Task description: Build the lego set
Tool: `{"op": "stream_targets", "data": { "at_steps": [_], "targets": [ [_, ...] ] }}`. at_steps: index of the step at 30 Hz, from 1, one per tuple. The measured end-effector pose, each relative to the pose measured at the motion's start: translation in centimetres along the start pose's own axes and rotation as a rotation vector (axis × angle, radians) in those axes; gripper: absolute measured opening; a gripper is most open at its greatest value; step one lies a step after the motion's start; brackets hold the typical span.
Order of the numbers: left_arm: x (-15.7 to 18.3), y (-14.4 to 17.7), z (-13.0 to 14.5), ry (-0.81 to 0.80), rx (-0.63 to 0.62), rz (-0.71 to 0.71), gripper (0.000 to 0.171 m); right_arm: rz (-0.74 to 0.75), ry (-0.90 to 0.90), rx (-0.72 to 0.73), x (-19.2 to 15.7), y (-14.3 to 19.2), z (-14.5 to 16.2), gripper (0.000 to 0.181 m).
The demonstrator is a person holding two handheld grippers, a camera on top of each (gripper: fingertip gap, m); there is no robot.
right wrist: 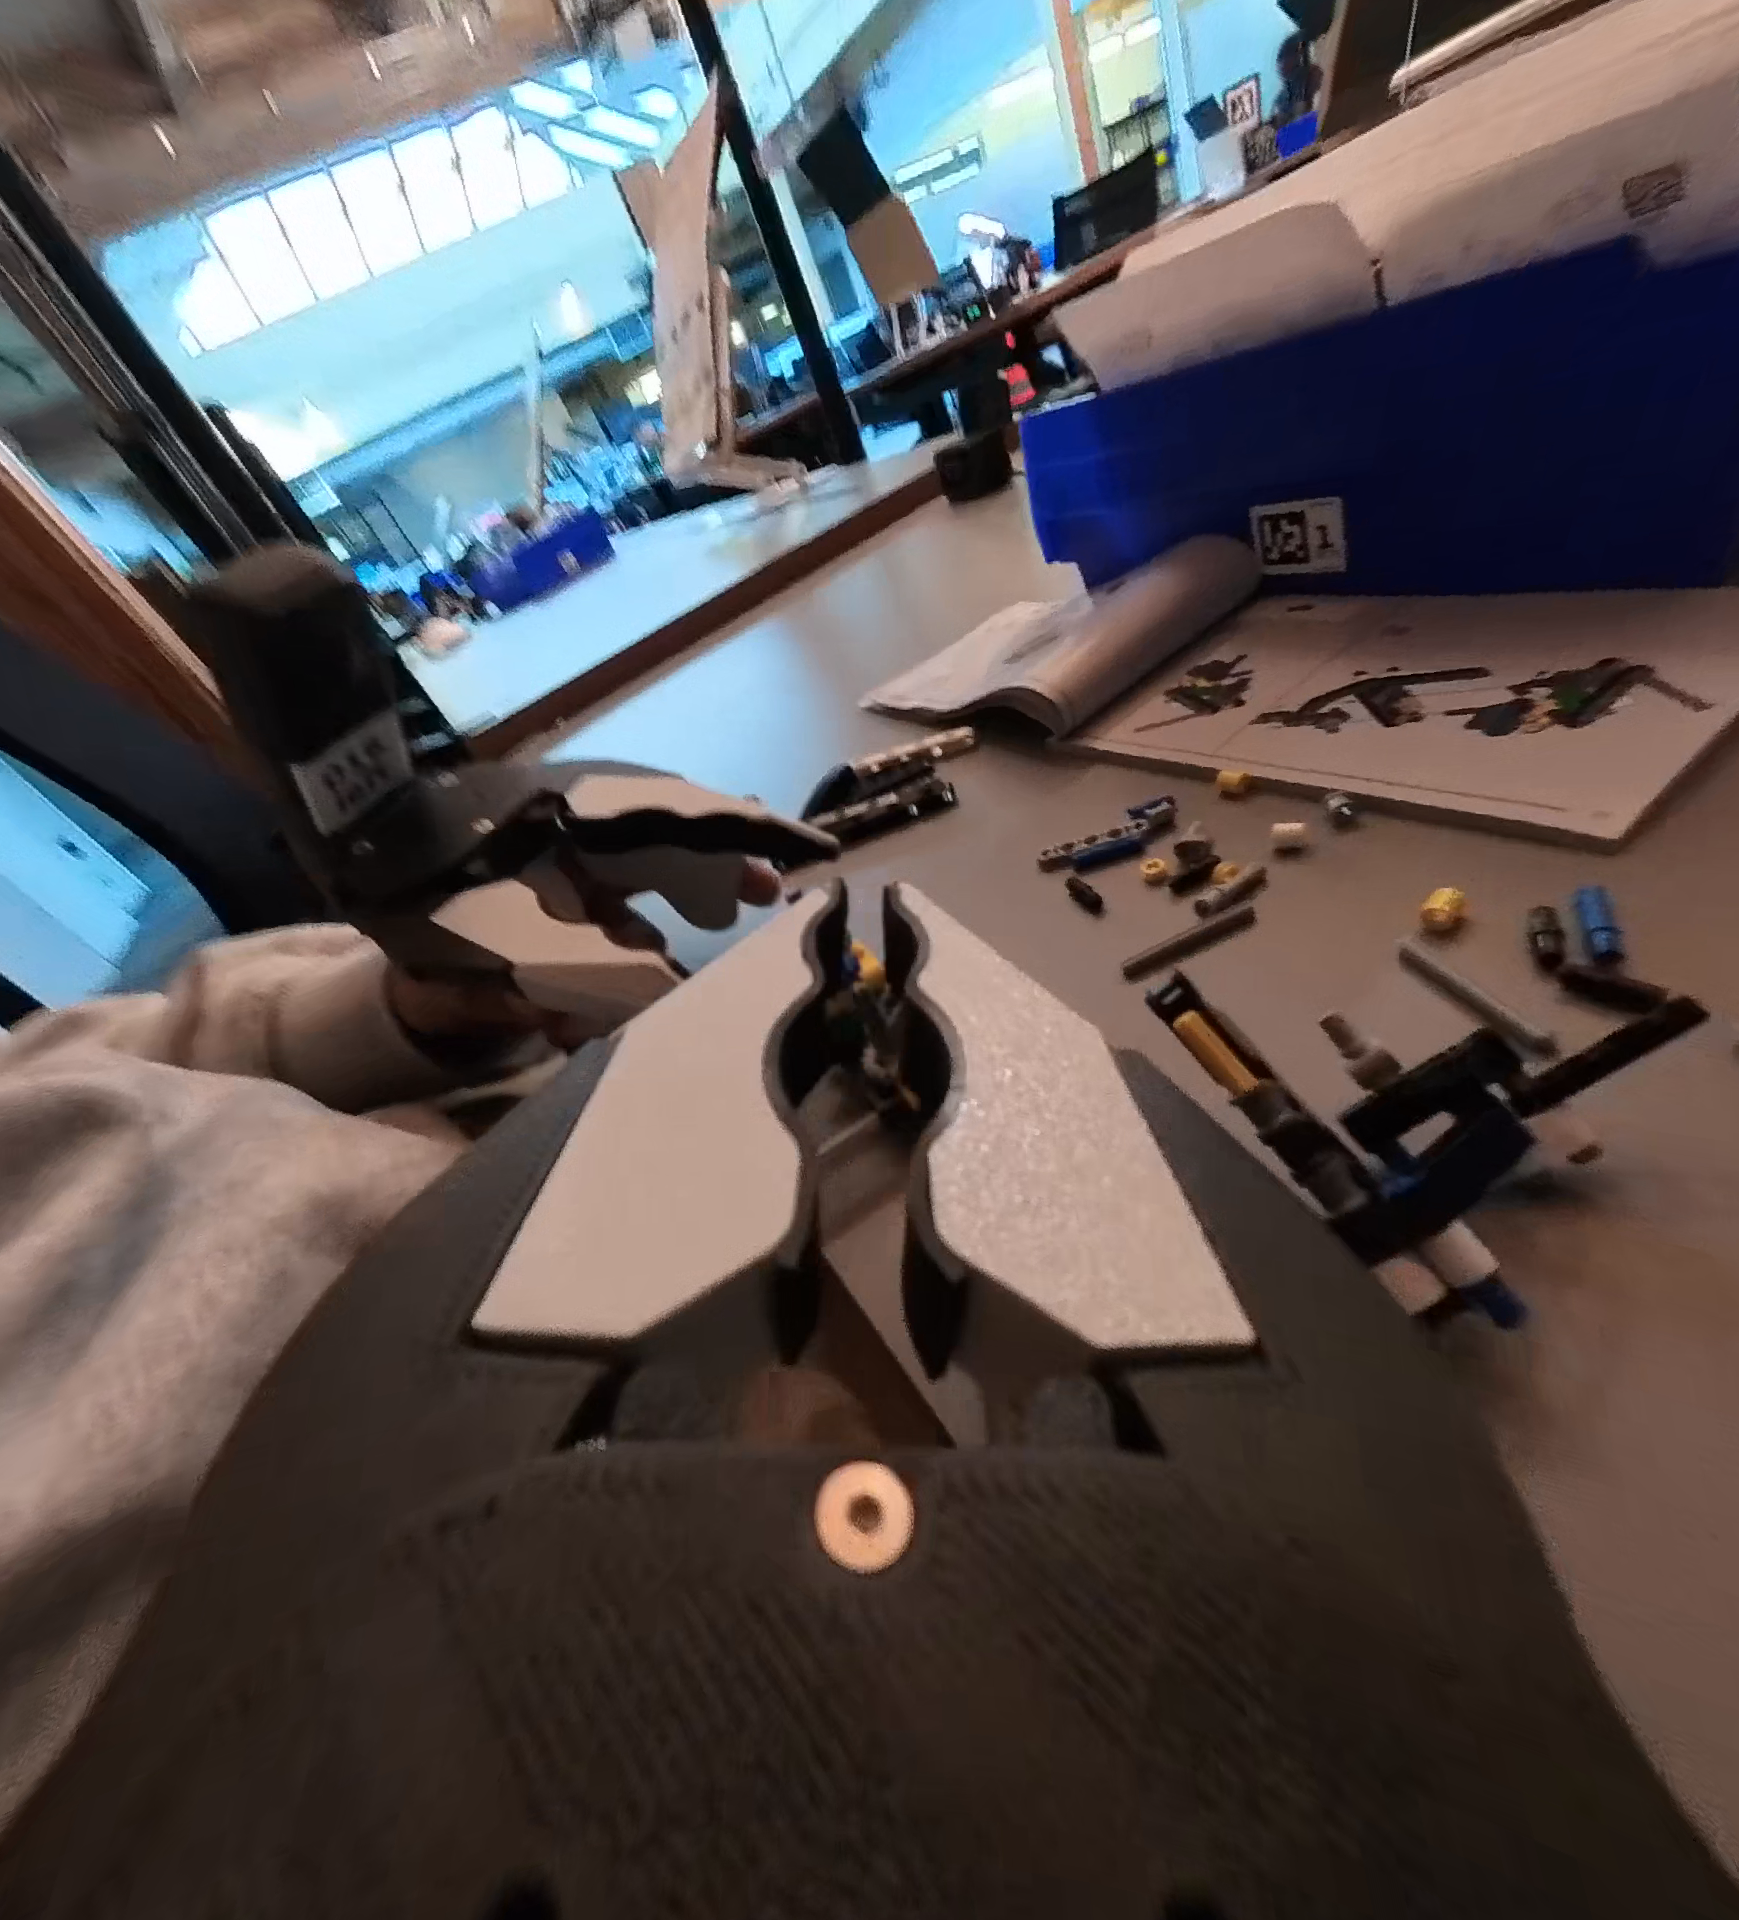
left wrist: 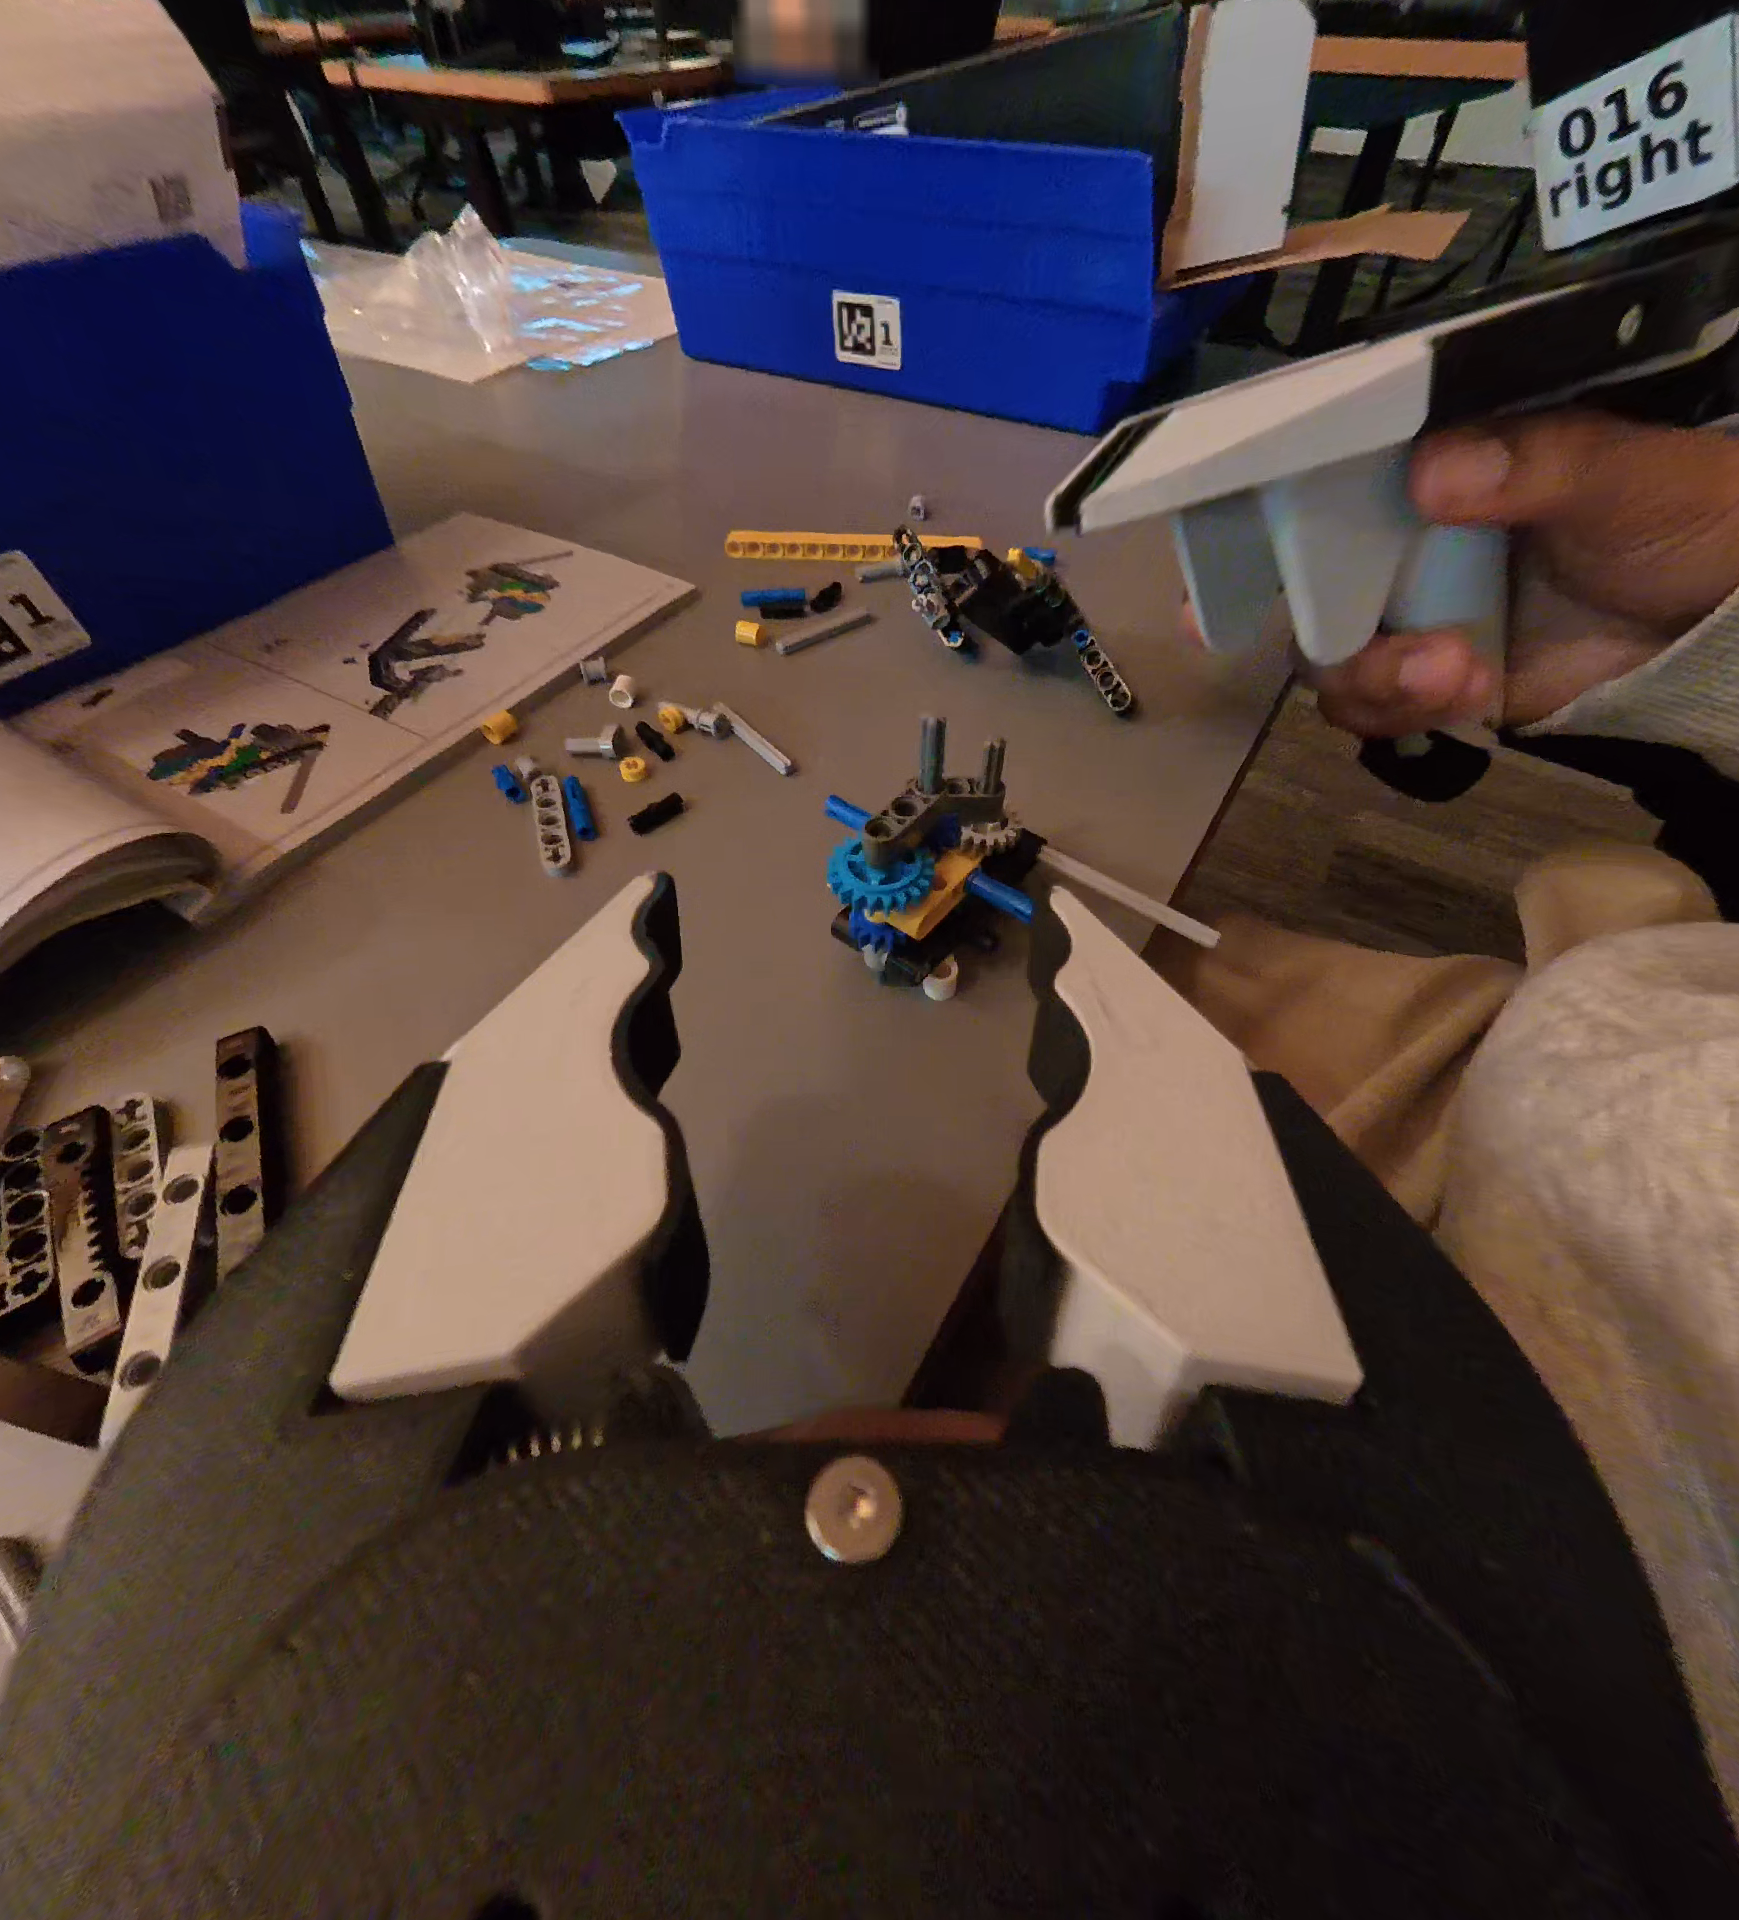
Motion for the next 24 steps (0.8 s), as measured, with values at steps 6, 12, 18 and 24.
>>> {"op": "stream_targets", "data": {
  "at_steps": [6,12,18,24],
  "targets": [
    [0.0,-0.2,0.1,0.019,-0.014,0.019,0.067,-0.069,-0.142,0.085,0.2,0.9,-1.2,0.011],
    [0.2,-0.7,-0.1,0.072,-0.035,0.073,0.068,-0.064,-0.133,0.027,-0.1,0.4,-0.1,0.016],
    [0.4,-0.8,0.0,0.080,-0.051,0.096,0.069,-0.011,-0.041,-0.029,-0.3,0.2,0.8,0.016],
    [0.6,-0.9,0.3,0.063,-0.067,0.095,0.069,-0.014,-0.035,-0.044,-0.2,-0.1,1.0,0.016]
  ]
}}
Point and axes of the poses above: each gripper's, where its closed fingertips meet, y back along the fingers, z out of its underside, x = y × z across the jaws, the point moved 2 cm from there along y, back along the fingers, and after that the axes turned 3 degrees about -x, right-handed, at the moved point
